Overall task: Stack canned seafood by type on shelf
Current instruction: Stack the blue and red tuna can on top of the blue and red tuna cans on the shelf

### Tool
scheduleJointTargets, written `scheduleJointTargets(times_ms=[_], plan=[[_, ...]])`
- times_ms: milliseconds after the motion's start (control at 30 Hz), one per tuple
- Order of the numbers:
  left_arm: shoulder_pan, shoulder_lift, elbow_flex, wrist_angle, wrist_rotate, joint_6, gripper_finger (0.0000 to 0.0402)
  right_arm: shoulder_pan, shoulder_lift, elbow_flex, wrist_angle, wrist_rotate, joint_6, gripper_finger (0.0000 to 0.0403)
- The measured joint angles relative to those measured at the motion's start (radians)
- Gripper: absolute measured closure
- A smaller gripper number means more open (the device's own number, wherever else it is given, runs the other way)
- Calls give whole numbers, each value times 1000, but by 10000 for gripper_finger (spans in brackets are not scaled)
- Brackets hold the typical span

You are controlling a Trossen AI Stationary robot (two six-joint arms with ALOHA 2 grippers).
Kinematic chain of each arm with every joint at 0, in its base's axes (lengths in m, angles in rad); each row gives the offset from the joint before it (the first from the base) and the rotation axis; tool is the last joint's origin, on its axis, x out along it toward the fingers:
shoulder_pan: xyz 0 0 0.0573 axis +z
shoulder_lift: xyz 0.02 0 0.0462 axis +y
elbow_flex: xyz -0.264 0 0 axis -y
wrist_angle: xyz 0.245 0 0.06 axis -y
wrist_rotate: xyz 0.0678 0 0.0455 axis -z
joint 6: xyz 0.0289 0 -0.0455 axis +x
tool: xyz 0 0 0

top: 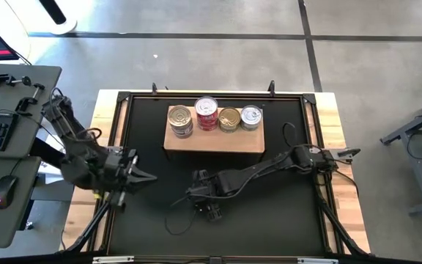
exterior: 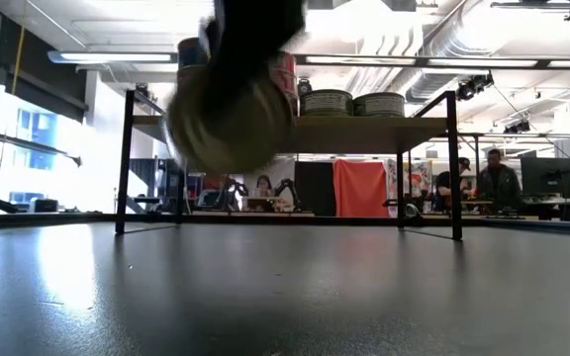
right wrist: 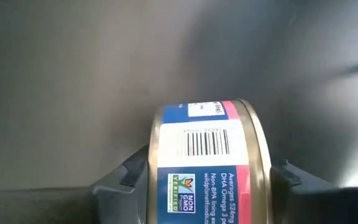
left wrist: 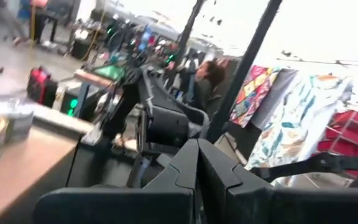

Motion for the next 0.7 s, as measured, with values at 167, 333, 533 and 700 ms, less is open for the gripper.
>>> scheduleJointTargets(times_ms=[167,333,533,700], plan=[[-42,0,96,0,0,167,401,17,-55,178,-29,157,-78,236],[-76,0,164,21,1,331,401,2,-163,140,253,467,-355,236],[-90,0,176,86,0,469,402,-100,-173,126,426,654,-678,236],[-90,1,176,48,-31,432,401,-188,-175,126,497,661,-759,224]])
